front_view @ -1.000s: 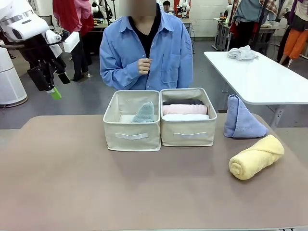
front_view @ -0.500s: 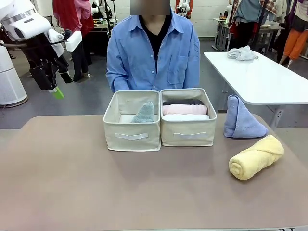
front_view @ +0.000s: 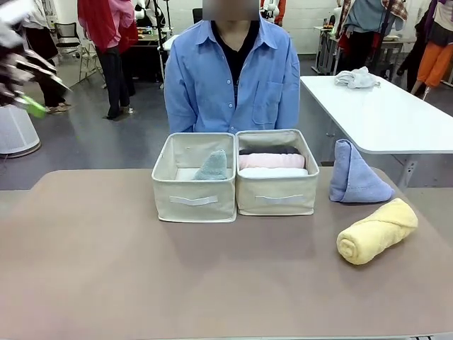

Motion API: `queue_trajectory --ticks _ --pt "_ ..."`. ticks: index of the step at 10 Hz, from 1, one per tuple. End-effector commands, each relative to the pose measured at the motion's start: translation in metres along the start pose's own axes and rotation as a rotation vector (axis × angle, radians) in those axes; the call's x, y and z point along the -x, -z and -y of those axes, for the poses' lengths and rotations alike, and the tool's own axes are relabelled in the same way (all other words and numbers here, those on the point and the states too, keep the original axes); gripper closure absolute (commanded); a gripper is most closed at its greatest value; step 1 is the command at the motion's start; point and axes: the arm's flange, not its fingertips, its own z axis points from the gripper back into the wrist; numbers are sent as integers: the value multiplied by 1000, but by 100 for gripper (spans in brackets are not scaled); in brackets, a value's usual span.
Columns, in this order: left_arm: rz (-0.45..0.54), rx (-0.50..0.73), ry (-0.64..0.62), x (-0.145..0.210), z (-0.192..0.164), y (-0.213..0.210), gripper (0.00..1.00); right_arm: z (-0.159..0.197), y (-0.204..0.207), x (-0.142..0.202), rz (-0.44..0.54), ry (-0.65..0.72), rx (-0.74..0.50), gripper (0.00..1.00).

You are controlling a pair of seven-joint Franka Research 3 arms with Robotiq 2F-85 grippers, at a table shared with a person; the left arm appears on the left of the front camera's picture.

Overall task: Sort the towels based on their folding style.
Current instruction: Pick up another triangle-folded towel from the table and place it in the left Fabric basket.

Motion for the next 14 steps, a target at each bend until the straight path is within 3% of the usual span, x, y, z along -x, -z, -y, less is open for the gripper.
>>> queue_trajectory --ticks 1,3,4,6,10,11,14 --pt "252 81 -22 49 1 -46 0 -1 1 -1 -5 -4 -5 0" --pt "414 31 -99 103 15 -84 0 0 0 0 0 0 0 0" --pt "465 -2 -132 126 24 -95 0 -12 14 -6 -147 0 12 0" --pt "517 -60 -224 165 27 -99 0 -6 49 -29 -308 17 111 0" --pt "487 -186 -293 170 28 -98 0 1 147 -65 -558 -59 212 0" --pt "501 -129 -262 191 25 -100 0 1 169 -69 -626 -93 232 0" --pt "501 -129 -262 191 25 -100 0 -5 203 -62 -744 -189 312 0"
